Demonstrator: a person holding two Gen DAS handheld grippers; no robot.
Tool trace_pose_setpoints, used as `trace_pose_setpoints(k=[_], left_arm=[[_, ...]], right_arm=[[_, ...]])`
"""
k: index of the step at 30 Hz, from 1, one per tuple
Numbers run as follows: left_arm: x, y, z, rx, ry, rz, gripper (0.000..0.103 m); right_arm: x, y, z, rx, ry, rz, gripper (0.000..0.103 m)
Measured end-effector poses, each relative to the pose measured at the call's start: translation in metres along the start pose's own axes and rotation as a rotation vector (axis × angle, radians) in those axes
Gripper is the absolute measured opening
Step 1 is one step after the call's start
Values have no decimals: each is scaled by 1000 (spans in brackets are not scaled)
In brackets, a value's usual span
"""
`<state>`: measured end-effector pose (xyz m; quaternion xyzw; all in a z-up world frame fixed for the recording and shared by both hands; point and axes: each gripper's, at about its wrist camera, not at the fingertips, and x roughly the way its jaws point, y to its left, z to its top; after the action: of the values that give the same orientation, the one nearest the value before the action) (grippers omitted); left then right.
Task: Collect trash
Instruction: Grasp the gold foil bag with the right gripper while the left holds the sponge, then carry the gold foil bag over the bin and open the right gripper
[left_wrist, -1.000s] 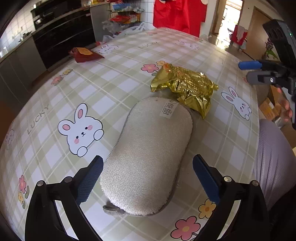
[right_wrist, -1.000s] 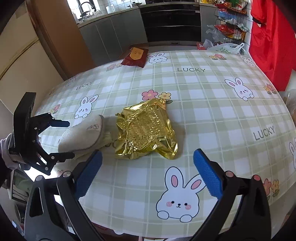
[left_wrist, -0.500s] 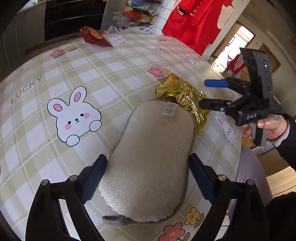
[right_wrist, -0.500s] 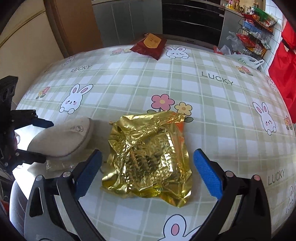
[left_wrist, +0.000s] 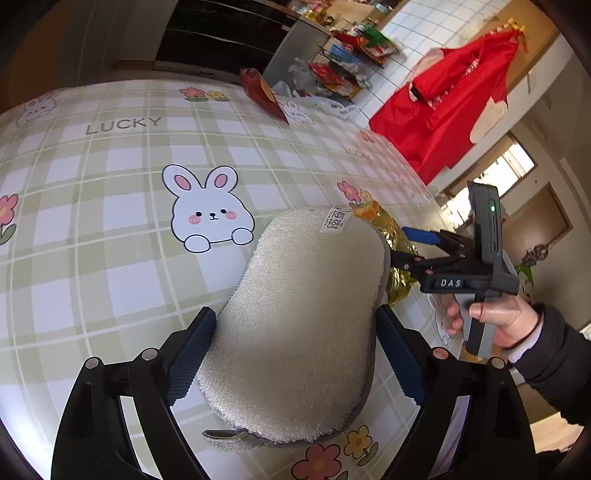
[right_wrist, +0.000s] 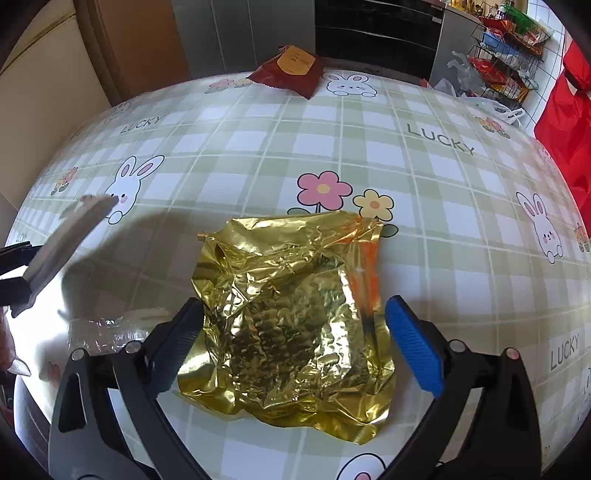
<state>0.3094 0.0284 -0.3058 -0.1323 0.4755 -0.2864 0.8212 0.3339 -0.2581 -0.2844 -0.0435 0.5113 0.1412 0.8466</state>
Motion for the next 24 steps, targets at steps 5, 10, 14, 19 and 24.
trace_pose_setpoints(k=[5, 10, 14, 19, 24], left_arm=[[-23, -5, -8, -78, -107, 30, 85], [-47, -10, -20, -126, -183, 73, 85], [-68, -19, -35, -146, -234, 100, 85], [-93, -33, -54, -180, -303, 119, 85], [-116, -45, -75, -188, -332, 134, 85]], right_arm=[[-12, -5, -7, 26, -29, 14, 86], [-26, -8, -17, 38, -66, -9, 85], [-40, -10, -27, 73, -104, -7, 84], [-69, -11, -41, 128, -175, 18, 84], [-104, -3, -59, 157, -239, 59, 84]])
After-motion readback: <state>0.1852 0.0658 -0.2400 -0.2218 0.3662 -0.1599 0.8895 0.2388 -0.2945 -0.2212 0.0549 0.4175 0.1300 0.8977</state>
